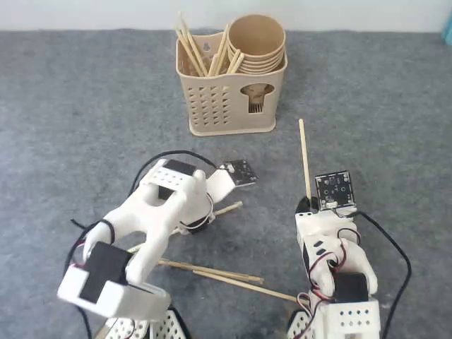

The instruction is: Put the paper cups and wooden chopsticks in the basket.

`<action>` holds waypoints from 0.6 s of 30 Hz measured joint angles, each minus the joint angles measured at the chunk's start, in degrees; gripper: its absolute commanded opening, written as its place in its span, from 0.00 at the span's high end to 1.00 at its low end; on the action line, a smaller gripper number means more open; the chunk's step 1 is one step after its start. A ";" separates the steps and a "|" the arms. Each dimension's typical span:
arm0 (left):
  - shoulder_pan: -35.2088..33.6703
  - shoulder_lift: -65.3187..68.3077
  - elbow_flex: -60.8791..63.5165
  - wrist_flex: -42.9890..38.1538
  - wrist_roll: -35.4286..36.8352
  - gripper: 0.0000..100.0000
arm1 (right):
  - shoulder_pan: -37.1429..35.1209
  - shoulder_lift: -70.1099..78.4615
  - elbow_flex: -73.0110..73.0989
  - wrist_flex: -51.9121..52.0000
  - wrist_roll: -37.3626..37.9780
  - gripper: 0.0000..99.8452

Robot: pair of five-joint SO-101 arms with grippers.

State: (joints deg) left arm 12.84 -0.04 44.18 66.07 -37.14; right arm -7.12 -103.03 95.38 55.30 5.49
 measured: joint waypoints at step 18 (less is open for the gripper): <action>7.65 -28.13 0.00 11.52 2.46 0.99 | 0.00 0.00 0.00 0.00 0.00 0.99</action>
State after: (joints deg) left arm 20.48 -28.18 44.18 77.58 -34.68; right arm -7.12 -103.03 95.38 55.30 5.49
